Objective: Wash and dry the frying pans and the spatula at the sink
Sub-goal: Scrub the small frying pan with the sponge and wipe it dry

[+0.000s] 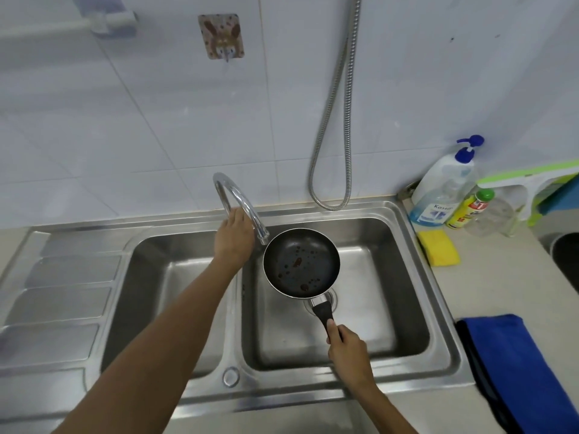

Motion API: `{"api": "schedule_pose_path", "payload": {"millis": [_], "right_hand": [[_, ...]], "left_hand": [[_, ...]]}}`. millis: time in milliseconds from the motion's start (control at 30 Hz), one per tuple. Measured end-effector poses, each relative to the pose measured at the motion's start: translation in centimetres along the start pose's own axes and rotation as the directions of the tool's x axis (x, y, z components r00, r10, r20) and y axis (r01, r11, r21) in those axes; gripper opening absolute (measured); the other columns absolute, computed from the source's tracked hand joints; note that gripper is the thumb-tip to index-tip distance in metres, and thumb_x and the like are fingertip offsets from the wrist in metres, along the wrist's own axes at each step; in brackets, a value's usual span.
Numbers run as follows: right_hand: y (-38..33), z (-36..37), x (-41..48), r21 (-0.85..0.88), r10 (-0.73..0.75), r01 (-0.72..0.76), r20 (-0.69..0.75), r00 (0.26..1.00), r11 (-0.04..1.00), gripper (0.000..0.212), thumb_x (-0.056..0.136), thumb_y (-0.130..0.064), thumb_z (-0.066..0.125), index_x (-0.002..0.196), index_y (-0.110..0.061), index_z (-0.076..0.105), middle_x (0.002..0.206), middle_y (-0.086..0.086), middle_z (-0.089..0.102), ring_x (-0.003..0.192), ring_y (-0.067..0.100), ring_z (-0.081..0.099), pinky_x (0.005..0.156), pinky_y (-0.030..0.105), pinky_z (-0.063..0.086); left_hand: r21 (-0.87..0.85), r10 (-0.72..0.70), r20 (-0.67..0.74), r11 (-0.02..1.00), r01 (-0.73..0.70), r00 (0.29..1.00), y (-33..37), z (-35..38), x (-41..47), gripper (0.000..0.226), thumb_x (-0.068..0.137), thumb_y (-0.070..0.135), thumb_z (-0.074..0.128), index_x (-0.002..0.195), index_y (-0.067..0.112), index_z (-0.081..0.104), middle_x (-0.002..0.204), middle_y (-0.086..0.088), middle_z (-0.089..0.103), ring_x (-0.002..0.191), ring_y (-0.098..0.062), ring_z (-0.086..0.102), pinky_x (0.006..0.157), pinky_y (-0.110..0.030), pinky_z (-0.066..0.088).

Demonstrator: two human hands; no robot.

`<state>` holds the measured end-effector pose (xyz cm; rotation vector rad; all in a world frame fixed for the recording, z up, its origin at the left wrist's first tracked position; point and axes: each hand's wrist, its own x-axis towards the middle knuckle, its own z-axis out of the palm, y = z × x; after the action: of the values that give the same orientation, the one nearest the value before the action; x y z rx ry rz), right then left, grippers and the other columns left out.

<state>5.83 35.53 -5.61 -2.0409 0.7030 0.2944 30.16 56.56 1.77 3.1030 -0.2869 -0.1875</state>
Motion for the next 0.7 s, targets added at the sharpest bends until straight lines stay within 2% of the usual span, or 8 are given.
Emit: {"api": "schedule_pose_path", "payload": {"millis": [100, 167, 367, 533, 700], "right_hand": [[-0.2, 0.5, -0.1, 0.028, -0.006, 0.006, -0.008, 1.0, 1.0, 0.052, 0.1, -0.054, 0.041, 0.071, -0.015, 0.059, 0.064, 0.004, 0.063, 0.067, 0.026, 0.062, 0.062, 0.037, 0.049], [-0.3, 0.6, -0.1, 0.038, -0.013, 0.013, -0.006, 1.0, 0.999, 0.052, 0.1, -0.054, 0.041, 0.071, -0.014, 0.059, 0.063, 0.005, 0.063, 0.067, 0.027, 0.061, 0.06, 0.036, 0.048], [-1.3, 0.7, -0.3, 0.054, -0.053, 0.053, 0.004, 0.999, 0.997, 0.052, 0.101, -0.052, 0.041, 0.071, -0.015, 0.059, 0.058, 0.003, 0.061, 0.057, 0.016, 0.055, 0.06, 0.034, 0.046], [-0.9, 1.3, -0.3, 0.057, -0.031, 0.031, -0.007, 1.0, 0.998, 0.053, 0.1, -0.055, 0.04, 0.069, -0.015, 0.059, 0.059, 0.005, 0.062, 0.063, 0.024, 0.059, 0.064, 0.038, 0.049], [-0.7, 1.5, -0.6, 0.043, 0.008, -0.008, 0.015, 1.0, 0.999, 0.054, 0.1, -0.055, 0.04, 0.072, -0.014, 0.061, 0.062, 0.004, 0.064, 0.066, 0.025, 0.062, 0.065, 0.038, 0.051]], "left_hand": [[-0.046, 0.025, -0.039, 0.999, -0.027, 0.999, -0.6, 2.0, -0.9, 0.056, 0.099, 0.006, 0.043, 0.153, -0.003, 0.032, 0.164, -0.019, 0.024, 0.156, -0.031, 0.017, 0.12, -0.039, 0.032], [-0.077, 0.022, -0.049, 0.997, -0.026, 0.999, -0.8, 2.5, -1.4, 0.057, 0.099, 0.004, 0.041, 0.154, -0.003, 0.028, 0.166, -0.018, 0.019, 0.158, -0.032, 0.011, 0.121, -0.042, 0.031], [-0.099, 0.033, -0.044, 0.994, -0.037, 0.998, -1.2, 3.3, -2.6, 0.059, 0.1, 0.006, 0.04, 0.156, 0.0, 0.023, 0.167, -0.019, 0.017, 0.158, -0.033, 0.01, 0.123, -0.045, 0.029], [-0.172, 0.015, -0.101, 0.985, -0.032, 0.995, -1.1, 4.5, -3.2, 0.061, 0.102, 0.006, 0.037, 0.158, -0.004, 0.016, 0.168, -0.024, 0.009, 0.158, -0.034, 0.005, 0.126, -0.047, 0.024], [-0.209, 0.066, -0.161, 0.973, -0.1, 0.985, -1.1, 6.4, -3.8, 0.064, 0.099, 0.002, 0.034, 0.156, -0.013, 0.009, 0.165, -0.033, -0.002, 0.156, -0.043, -0.001, 0.127, -0.051, 0.018]]}}
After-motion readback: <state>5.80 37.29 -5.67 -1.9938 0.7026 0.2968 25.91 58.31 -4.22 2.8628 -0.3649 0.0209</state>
